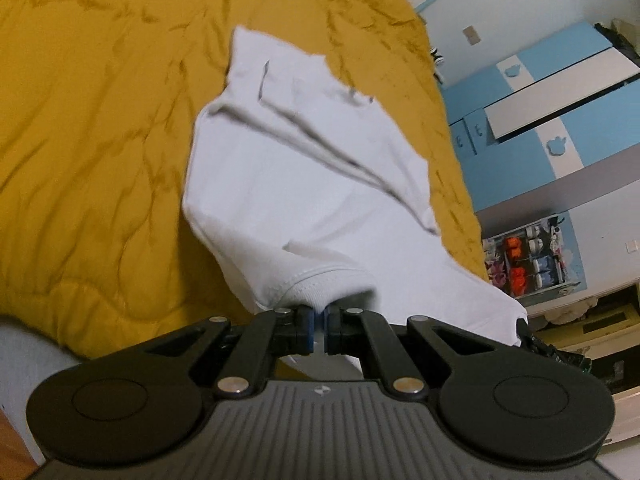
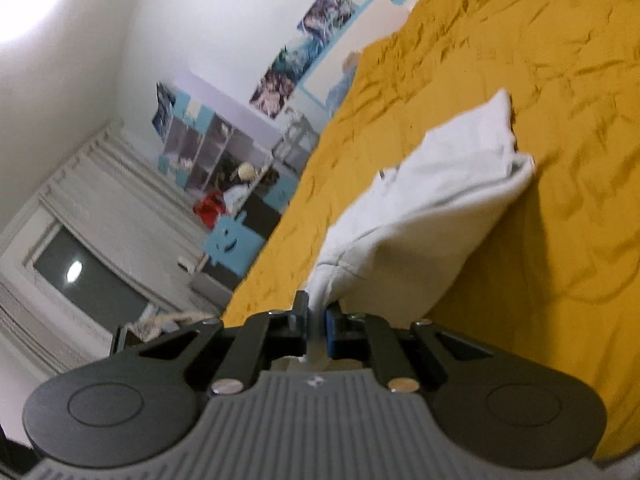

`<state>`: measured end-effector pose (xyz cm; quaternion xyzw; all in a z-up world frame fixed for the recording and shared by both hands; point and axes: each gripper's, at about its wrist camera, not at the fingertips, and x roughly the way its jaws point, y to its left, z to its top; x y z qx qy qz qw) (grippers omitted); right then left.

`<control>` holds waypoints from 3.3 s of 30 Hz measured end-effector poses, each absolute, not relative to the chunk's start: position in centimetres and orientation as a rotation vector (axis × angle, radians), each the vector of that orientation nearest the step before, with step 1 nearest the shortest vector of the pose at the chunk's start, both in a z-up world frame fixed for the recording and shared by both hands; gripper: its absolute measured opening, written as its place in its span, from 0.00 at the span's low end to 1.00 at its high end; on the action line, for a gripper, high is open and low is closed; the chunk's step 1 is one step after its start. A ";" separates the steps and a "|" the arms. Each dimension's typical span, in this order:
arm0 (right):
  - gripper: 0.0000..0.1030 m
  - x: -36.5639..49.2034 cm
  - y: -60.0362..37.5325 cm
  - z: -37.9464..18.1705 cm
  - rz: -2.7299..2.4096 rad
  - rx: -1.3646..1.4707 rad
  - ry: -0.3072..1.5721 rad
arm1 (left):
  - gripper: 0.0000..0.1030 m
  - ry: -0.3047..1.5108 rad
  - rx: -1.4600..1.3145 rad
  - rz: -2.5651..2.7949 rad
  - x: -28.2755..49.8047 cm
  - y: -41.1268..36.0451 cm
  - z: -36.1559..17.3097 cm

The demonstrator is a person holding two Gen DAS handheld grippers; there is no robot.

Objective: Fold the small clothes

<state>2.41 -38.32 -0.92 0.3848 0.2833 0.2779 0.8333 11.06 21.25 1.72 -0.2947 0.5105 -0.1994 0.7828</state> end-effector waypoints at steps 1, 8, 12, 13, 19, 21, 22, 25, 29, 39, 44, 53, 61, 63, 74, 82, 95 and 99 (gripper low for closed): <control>0.03 2.6 -38.5 -0.8 0.590 0.829 0.580 | 0.03 1.096 -0.629 -0.431 11.4 21.0 2.1; 0.03 6.0 -38.5 -0.4 0.613 0.949 0.515 | 0.03 1.000 -0.636 -0.451 15.3 20.4 5.0; 0.03 9.1 -38.5 0.7 0.627 0.907 0.501 | 0.03 1.005 -0.651 -0.403 19.0 20.2 5.3; 0.03 10.2 -38.6 1.1 0.620 0.882 0.496 | 0.03 1.010 -0.652 -0.390 19.9 20.2 5.3; 0.03 16.0 -40.0 2.4 0.583 0.857 0.457 | 0.03 1.020 -0.626 -0.366 25.3 20.0 5.6; 0.03 18.2 -40.8 2.4 0.567 0.882 0.444 | 0.03 1.026 -0.622 -0.361 27.1 19.9 5.5; 0.03 19.4 -41.0 2.4 0.561 0.901 0.440 | 0.03 1.034 -0.622 -0.361 28.1 19.8 5.4; 0.03 23.3 -41.1 2.4 0.531 0.922 0.454 | 0.03 1.062 -0.623 -0.354 30.8 19.6 4.8; 0.03 29.0 -40.7 1.6 0.498 0.932 0.498 | 0.03 1.111 -0.612 -0.288 34.7 19.2 3.1; 0.27 42.5 -39.8 -4.1 0.222 1.035 0.588 | 0.26 1.109 -1.023 -0.003 46.7 22.1 -4.5; 0.70 43.7 -40.4 -7.4 0.078 1.224 0.624 | 0.59 1.064 -0.824 -0.004 45.4 22.3 -6.3; 0.72 33.6 -40.0 -7.5 0.180 0.923 0.739 | 0.61 0.953 -0.378 -0.111 35.7 21.1 -2.9; 0.71 24.3 -39.8 -10.0 0.205 0.969 0.800 | 0.63 0.932 -0.649 -0.202 27.2 22.5 -3.7; 0.71 22.9 -39.7 -10.3 0.213 0.985 0.808 | 0.63 0.934 -0.755 -0.229 25.5 22.8 -4.7; 0.51 25.5 -38.6 -15.2 0.144 1.286 0.807 | 0.58 1.035 -1.107 -0.154 28.3 22.0 -12.4; 0.17 28.3 -36.5 -17.0 0.015 1.331 0.741 | 0.15 1.032 -1.163 -0.098 29.4 20.9 -14.0; 0.04 25.6 -36.7 -11.1 0.066 1.375 0.735 | 0.09 1.046 -1.182 -0.196 27.1 22.1 -9.2; 0.04 24.2 -37.7 -9.4 0.073 1.453 0.777 | 0.09 1.071 -1.165 -0.233 25.5 22.3 -7.6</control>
